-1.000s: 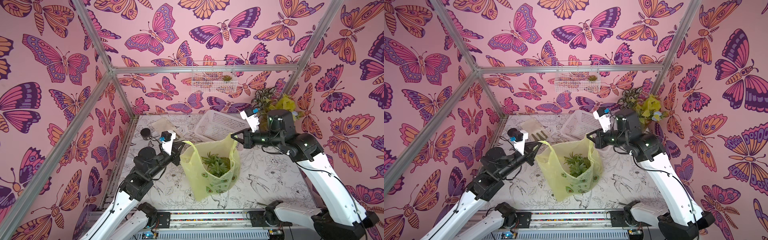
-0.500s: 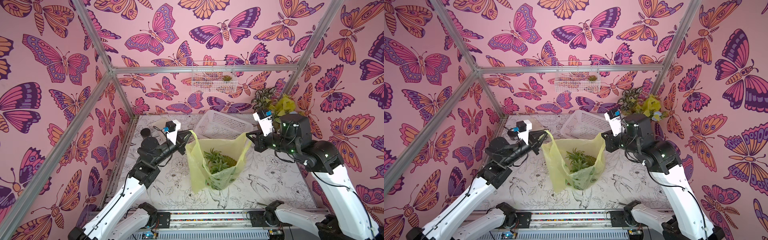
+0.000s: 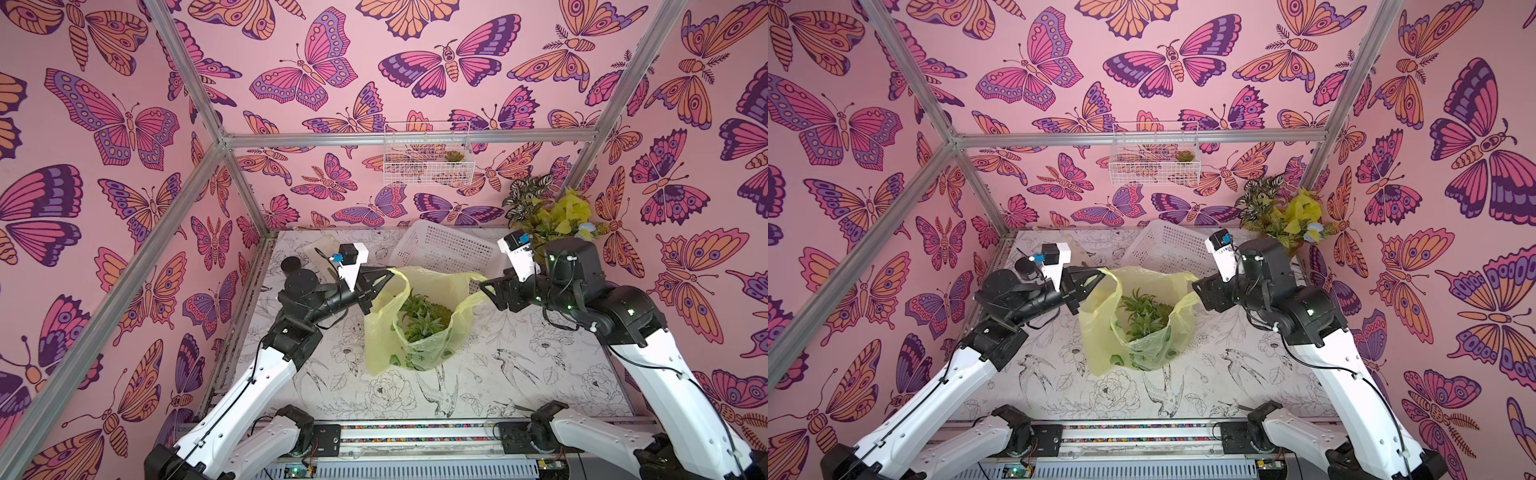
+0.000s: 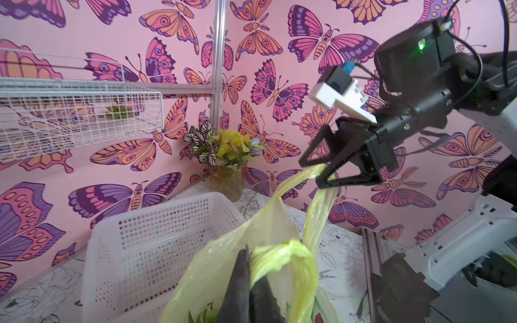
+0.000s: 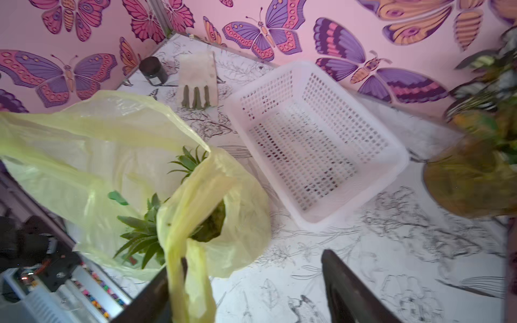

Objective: Place the pineapple into a plastic bag & tie a knot
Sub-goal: Adjust the plastic bag at the center of the board, then cross the plastic bag at the center of the board.

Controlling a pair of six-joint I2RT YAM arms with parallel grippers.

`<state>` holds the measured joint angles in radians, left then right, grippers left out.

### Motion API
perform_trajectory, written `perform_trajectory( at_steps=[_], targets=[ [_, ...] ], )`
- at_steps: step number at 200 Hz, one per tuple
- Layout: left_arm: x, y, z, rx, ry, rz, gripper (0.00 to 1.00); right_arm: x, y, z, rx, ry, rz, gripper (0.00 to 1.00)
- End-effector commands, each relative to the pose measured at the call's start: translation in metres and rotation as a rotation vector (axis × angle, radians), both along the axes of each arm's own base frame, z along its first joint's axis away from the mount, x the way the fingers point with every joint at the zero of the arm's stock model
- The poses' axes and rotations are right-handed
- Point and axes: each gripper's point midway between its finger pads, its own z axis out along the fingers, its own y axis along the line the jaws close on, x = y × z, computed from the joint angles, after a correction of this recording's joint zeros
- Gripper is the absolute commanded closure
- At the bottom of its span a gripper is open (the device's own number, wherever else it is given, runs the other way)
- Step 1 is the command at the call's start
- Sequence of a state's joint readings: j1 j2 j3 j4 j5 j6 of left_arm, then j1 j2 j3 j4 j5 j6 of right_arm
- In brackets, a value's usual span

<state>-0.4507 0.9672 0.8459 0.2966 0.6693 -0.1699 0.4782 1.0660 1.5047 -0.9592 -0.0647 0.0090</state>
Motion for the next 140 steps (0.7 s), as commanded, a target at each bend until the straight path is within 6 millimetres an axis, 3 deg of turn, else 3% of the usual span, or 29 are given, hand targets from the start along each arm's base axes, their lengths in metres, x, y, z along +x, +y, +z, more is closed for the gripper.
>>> perform_trajectory(
  at_steps=[1, 25, 45, 61, 95, 140],
  targets=[
    [-0.011, -0.006, -0.005, 0.000, 0.019, -0.091, 1.00, 0.004, -0.013, 0.043, -0.112, -0.190, 0.028, 0.18],
    [-0.008, -0.009, -0.007, 0.009, 0.020, -0.099, 1.00, -0.019, 0.034, 0.080, 0.017, -0.220, 0.309, 0.21],
    [-0.004, -0.010, -0.006, 0.011, 0.017, -0.093, 1.00, -0.047, 0.080, 0.090, 0.179, -0.139, 0.543, 0.22],
    [-0.002, -0.011, -0.005, 0.013, 0.014, -0.090, 1.00, -0.061, 0.108, 0.081, 0.221, -0.062, 0.652, 0.23],
    [-0.003, -0.011, -0.006, 0.018, 0.010, -0.092, 1.00, -0.066, 0.149, 0.057, 0.233, 0.038, 0.720, 0.23],
    [-0.004, -0.011, -0.004, 0.018, 0.002, -0.092, 1.00, -0.041, 0.175, 0.029, 0.221, 0.132, 0.629, 0.29]
  ],
)
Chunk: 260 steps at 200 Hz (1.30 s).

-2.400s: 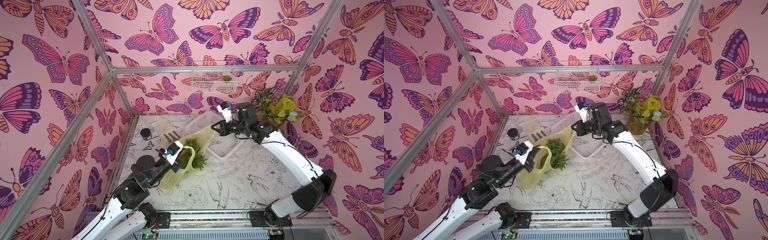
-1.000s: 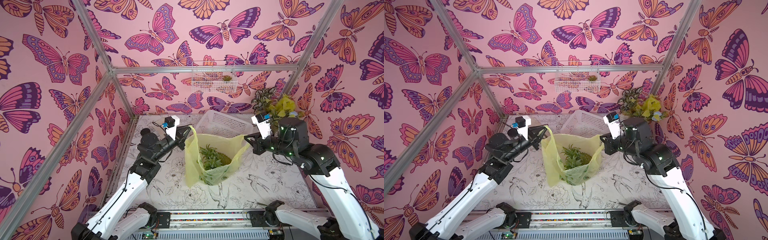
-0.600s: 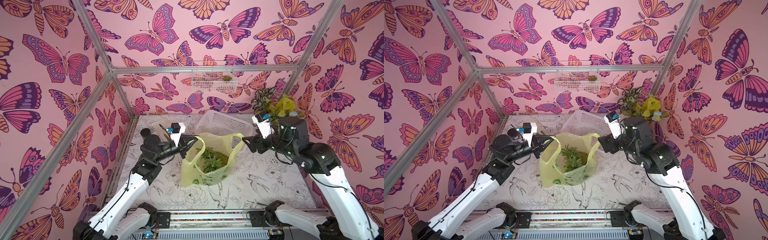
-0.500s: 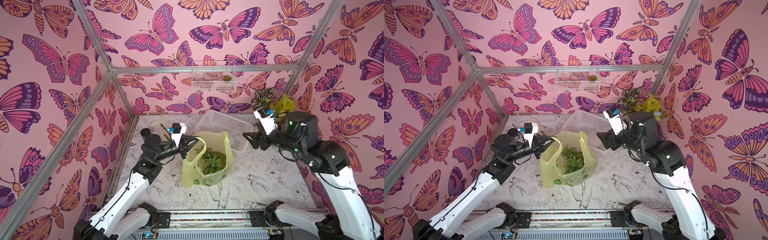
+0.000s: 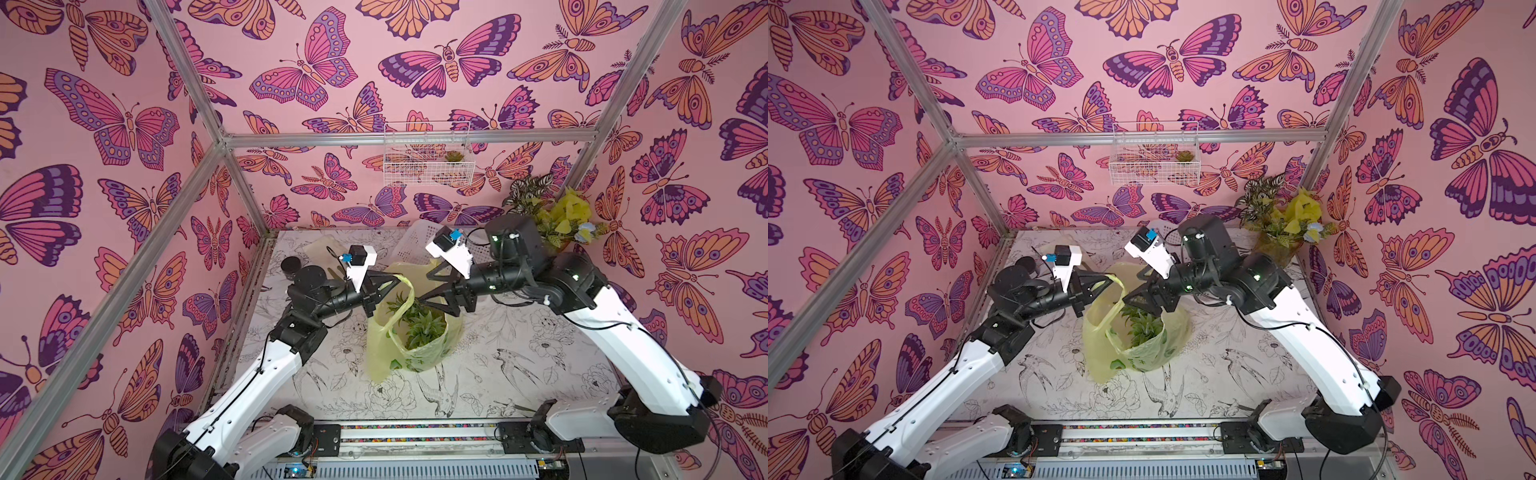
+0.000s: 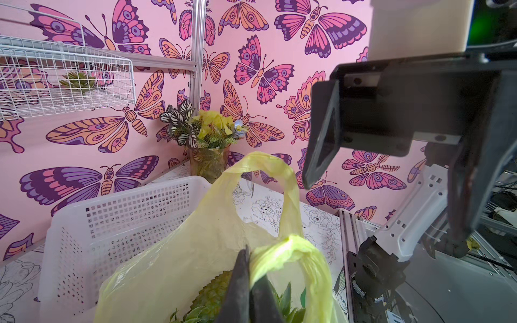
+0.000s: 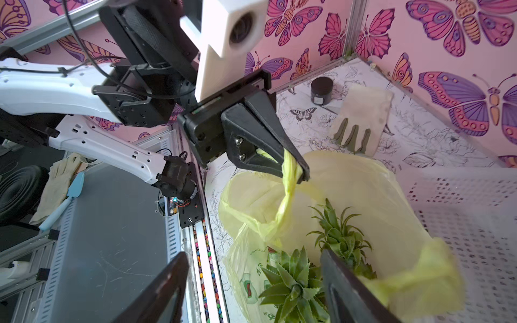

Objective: Place the pineapple into a plastic bag & tie a knot
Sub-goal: Cross the plastic bag at the center of the board.

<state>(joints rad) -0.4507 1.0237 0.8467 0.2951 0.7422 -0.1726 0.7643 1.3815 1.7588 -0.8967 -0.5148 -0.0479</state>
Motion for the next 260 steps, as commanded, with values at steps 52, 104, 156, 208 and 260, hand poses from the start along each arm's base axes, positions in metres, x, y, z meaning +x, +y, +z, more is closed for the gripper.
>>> perform_trajectory(
  at_steps=[52, 104, 156, 208, 260],
  targets=[
    [-0.005, 0.001, 0.015, -0.014, -0.047, -0.017, 1.00, 0.019, 0.031, -0.022, 0.032, 0.165, -0.047, 0.50],
    [-0.005, 0.002, 0.017, -0.019, -0.041, -0.006, 1.00, 0.026, 0.038, -0.027, 0.041, 0.180, -0.055, 0.96],
    [-0.008, 0.022, 0.010, 0.021, -0.086, 0.135, 0.34, 0.049, 0.029, -0.014, 0.114, 0.166, -0.240, 1.00],
    [-0.009, 0.005, -0.017, 0.188, -0.184, 0.199, 0.24, 0.048, 0.033, 0.003, 0.185, 0.172, -0.267, 1.00],
    [0.002, 0.007, -0.012, 0.234, -0.287, 0.268, 0.04, 0.033, 0.036, 0.005, 0.171, 0.138, -0.182, 1.00]
  ],
)
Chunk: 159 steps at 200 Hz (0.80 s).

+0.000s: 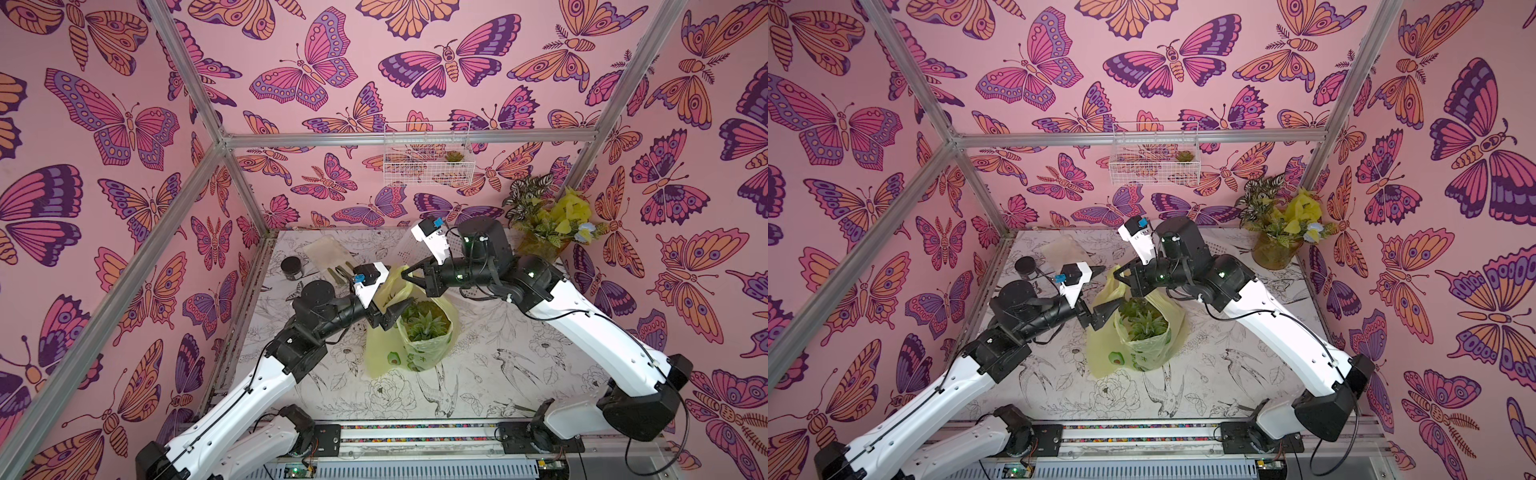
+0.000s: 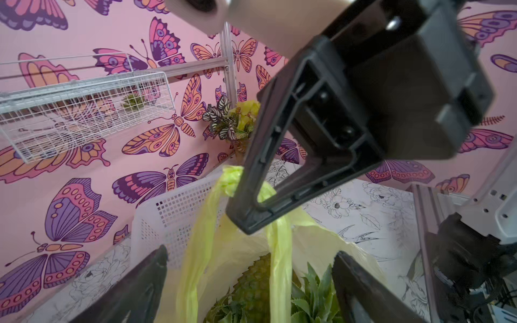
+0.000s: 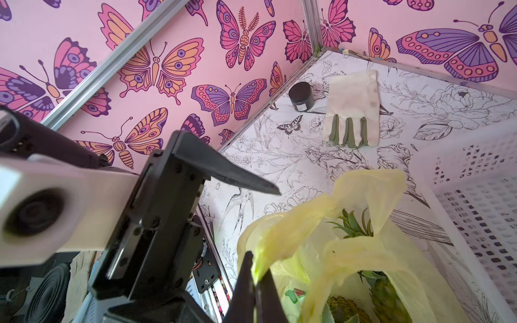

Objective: Place the pineapple into a plastic bag & tie a knot
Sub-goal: Cross the plastic bag at the center of the board.

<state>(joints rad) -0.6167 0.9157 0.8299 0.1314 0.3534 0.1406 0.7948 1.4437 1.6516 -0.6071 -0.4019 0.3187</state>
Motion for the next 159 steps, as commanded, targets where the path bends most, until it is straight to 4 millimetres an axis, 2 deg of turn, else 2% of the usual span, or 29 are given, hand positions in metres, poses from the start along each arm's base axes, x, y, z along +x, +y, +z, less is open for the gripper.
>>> perform_trajectory(
  at_steps=[1, 15, 38, 69, 127, 150, 153, 159],
  targets=[
    [0.007, 0.004, -0.003, 0.054, -0.071, 0.044, 0.04, -0.012, 0.000, 0.020, 0.044, -0.058, 0.048, 1.00],
    [0.007, 0.000, -0.005, 0.067, -0.068, 0.021, 0.07, -0.016, 0.001, 0.024, 0.052, -0.068, 0.069, 1.00],
    [0.007, -0.005, -0.012, 0.074, -0.039, -0.034, 0.18, -0.024, 0.000, 0.029, 0.059, -0.094, 0.110, 1.00],
    [0.011, -0.006, -0.014, 0.059, -0.010, -0.084, 0.47, -0.024, -0.001, 0.019, 0.024, -0.098, 0.123, 1.00],
    [0.010, -0.010, -0.012, 0.020, 0.006, -0.141, 0.77, -0.020, 0.004, 0.013, 0.012, -0.093, 0.126, 1.00],
    [0.012, -0.011, -0.012, -0.005, 0.019, -0.139, 1.00, -0.015, 0.004, 0.010, -0.007, -0.103, 0.114, 1.00],
    [0.012, -0.011, -0.013, -0.008, 0.021, -0.135, 1.00, -0.014, 0.003, 0.010, -0.014, -0.107, 0.110, 1.00],
    [0.015, -0.010, -0.014, -0.018, 0.030, -0.119, 1.00, -0.012, 0.000, 0.010, -0.030, -0.126, 0.103, 0.89]
  ],
)
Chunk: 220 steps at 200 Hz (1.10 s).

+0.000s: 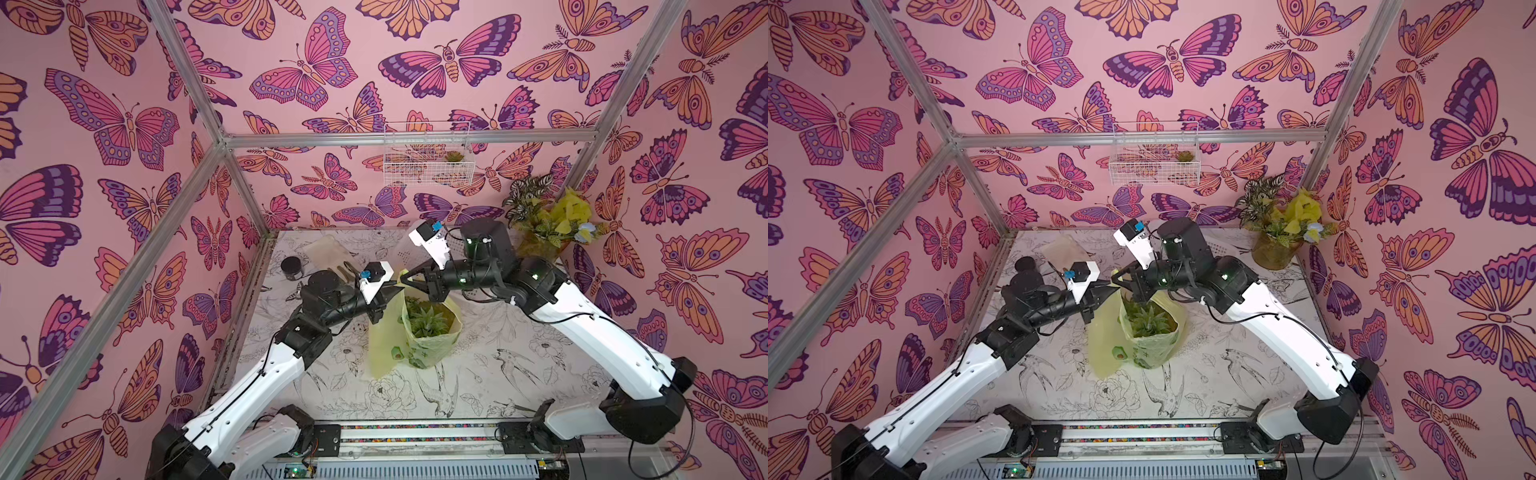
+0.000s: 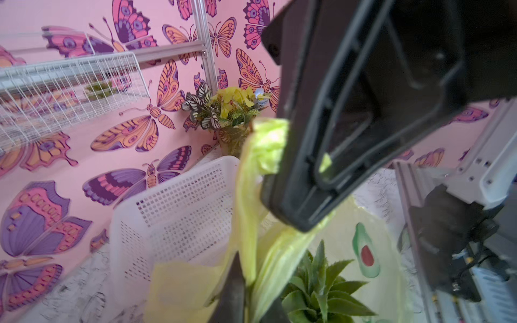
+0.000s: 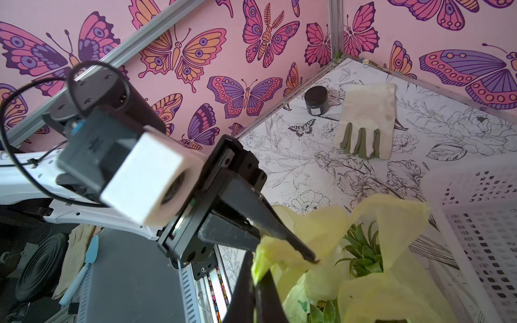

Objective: Place the pineapple into a plastic bag & tie a knot
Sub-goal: Cross the plastic bag at the center of the board.

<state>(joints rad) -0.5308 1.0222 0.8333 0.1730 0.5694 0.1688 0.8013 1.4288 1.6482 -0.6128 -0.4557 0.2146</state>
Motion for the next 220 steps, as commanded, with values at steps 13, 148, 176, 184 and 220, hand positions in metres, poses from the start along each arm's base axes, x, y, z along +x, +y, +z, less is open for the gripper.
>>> perform_trajectory(
  at_steps=[13, 148, 176, 184, 220],
  targets=[
    [0.008, 0.004, 0.004, -0.070, 0.016, 0.046, 1.00, 0.007, -0.013, 0.011, -0.064, -0.115, -0.014, 0.55],
    [0.022, 0.017, -0.034, -0.111, 0.127, 0.176, 1.00, 0.001, -0.046, -0.033, -0.340, -0.589, 0.484, 0.11],
    [0.024, 0.023, -0.038, -0.113, 0.126, 0.203, 1.00, 0.012, -0.026, -0.042, -0.277, -0.517, 0.581, 0.13],
    [0.025, 0.025, -0.038, -0.115, 0.124, 0.208, 1.00, 0.014, -0.023, -0.044, -0.271, -0.494, 0.599, 0.14],
    [0.027, 0.029, -0.038, -0.122, 0.129, 0.225, 1.00, 0.017, -0.014, -0.045, -0.200, -0.416, 0.669, 0.13]
  ],
)
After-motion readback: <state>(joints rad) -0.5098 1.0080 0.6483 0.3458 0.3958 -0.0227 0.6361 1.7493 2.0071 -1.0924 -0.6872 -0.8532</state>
